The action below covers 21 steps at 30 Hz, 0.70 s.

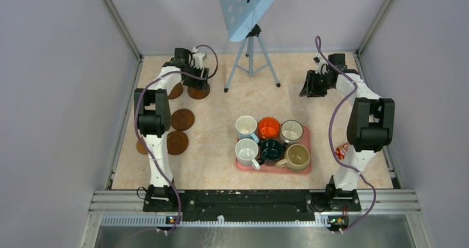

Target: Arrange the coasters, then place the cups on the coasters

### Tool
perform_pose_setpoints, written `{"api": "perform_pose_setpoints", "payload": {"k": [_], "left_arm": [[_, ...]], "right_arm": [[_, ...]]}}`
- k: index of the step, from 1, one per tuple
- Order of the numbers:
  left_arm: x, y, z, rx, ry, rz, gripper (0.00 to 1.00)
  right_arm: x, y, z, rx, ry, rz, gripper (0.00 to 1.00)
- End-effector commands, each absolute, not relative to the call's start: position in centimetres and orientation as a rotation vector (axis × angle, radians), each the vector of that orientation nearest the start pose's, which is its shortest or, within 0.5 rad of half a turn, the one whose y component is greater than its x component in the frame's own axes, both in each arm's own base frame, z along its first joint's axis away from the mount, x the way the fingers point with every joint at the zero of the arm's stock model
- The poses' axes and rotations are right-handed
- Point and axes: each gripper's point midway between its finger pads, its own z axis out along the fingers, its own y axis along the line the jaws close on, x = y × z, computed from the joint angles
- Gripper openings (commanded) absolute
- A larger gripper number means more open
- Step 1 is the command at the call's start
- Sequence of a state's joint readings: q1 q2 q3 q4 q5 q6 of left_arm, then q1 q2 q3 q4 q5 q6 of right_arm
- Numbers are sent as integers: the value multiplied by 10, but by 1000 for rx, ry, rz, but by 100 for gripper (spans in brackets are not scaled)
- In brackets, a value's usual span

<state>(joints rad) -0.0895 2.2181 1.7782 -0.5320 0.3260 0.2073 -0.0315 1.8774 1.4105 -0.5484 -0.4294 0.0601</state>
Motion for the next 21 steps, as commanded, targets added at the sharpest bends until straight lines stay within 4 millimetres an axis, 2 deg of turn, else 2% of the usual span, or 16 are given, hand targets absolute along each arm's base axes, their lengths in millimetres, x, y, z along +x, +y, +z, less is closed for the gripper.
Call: {"api": "perform_pose_setpoints", "payload": {"k": [1,4,5,8,9,12,13,17,21], "left_arm": [[530,-66,132,427,2324,-321,74],[511,-53,133,419,2351,-303,78],[504,-40,132,403,2361,-287,80],[475,-17,123,396,2404,-272,81],[464,-12,119,403,2423,-275,81],[433,7,107,438,2466,-265,80],[424,12,104,458,2476,-258,80],[393,25,86,537,2509,-237,78],[379,29,68,606,2528,-219,77]], "right_arm": [[445,65,134,-94,2413,579,42],[444,66,140,-114,2390,582,43],[443,67,141,-120,2384,582,43],[438,68,144,-152,2374,586,46],[435,69,144,-165,2380,589,50],[428,70,145,-216,2377,594,72],[427,71,148,-229,2368,597,76],[421,74,157,-272,2318,599,77],[419,72,166,-285,2276,566,79]]}}
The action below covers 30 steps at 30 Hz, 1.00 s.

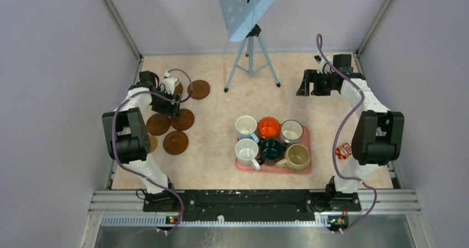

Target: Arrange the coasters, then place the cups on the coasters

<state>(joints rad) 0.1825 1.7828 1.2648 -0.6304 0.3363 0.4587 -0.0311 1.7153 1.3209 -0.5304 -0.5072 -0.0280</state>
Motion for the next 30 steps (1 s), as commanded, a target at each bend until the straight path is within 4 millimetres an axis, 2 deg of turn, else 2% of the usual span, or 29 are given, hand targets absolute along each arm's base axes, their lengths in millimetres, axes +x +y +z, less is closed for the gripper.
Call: {"api": "perform_pose_setpoints", "payload": {"k": [1,10,19,26,30], "left_arm": [[378,29,65,618,2523,-214,77],[391,29,47,695,2504,-201,72],[378,13,30,777,2537,-192,62],[380,-20,24,823,2528,-216,56],[384,-46,20,884,2508,-192,54]], "right_arm": [[418,71,167,-289,2268,558,79],[410,67,179,-341,2233,510,80],[414,53,172,-339,2289,411,81],[415,57,172,-356,2289,442,81],[415,57,170,-355,2304,450,81]]}}
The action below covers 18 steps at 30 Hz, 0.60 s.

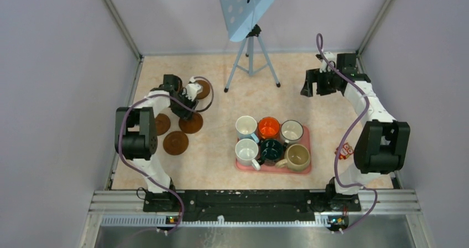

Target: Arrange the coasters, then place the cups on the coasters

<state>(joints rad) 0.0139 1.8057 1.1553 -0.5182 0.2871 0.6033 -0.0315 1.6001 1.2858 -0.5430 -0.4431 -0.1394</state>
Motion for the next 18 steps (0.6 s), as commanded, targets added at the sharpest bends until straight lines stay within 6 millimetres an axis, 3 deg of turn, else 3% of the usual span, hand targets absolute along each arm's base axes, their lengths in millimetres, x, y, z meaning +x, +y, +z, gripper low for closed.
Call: {"api": "perform_pose_setpoints", "payload": {"k": [1,18], "left_arm": [[386,-49,19,887,2506,-178,54],[413,-59,21,806,2511,-141,52]], "right_arm": [[415,57,170,-355,2305,450,81],[418,57,169,-332,2317,453,82]]}}
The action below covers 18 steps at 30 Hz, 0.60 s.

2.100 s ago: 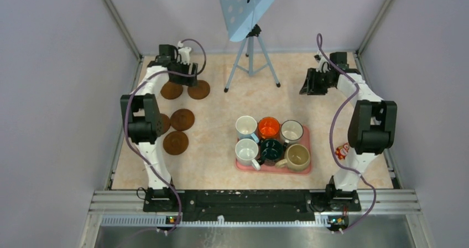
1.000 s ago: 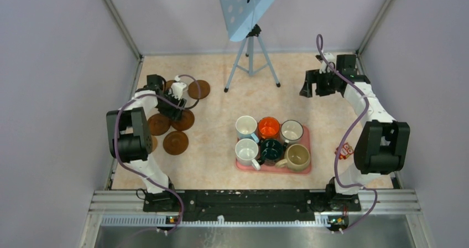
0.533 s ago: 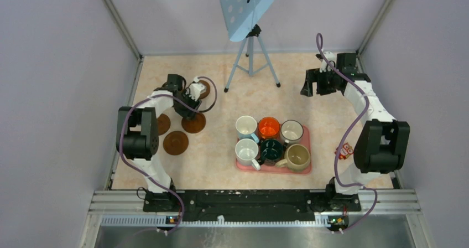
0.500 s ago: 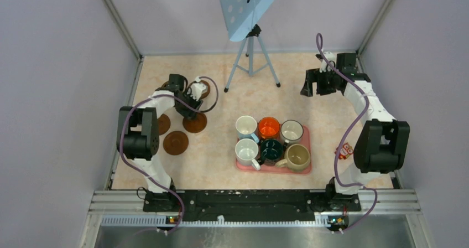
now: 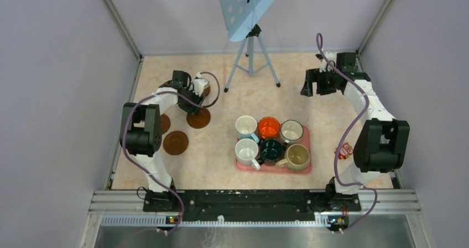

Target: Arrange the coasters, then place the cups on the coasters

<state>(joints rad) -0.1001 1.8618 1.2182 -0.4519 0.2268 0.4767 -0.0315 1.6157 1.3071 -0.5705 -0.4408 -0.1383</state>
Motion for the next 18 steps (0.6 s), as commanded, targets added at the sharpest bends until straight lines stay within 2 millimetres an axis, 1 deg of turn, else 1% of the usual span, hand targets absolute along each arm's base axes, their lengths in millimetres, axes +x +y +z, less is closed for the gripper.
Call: {"api": "perform_pose_setpoints", "payload": {"k": [1,4,6,8,10,11,12,13,14,16,18], "left_arm": [[413,-58,22,809,2513,-137,53],[414,-53,30,794,2515,-132,57],[416,-48,39,773,2510,-126,61],[418,-43,51,734,2506,-151,67],[421,-41,68,711,2484,-210,73],[422,-40,78,705,2465,-237,75],[421,-44,86,712,2448,-272,76],[421,-32,94,674,2438,-286,78],[418,-25,97,659,2442,-285,79],[410,-6,96,625,2475,-264,79],[400,21,90,569,2516,-235,80]], "right_arm": [[418,57,168,-331,2319,455,82],[418,58,168,-330,2319,463,82],[419,59,168,-326,2319,472,82],[420,60,168,-326,2320,481,82],[420,61,168,-325,2320,488,82],[420,61,167,-324,2321,491,82],[420,62,168,-325,2319,494,82],[420,62,167,-325,2322,499,82],[420,63,167,-326,2322,503,82],[421,63,168,-327,2321,510,82],[421,64,168,-328,2321,512,82]]}}
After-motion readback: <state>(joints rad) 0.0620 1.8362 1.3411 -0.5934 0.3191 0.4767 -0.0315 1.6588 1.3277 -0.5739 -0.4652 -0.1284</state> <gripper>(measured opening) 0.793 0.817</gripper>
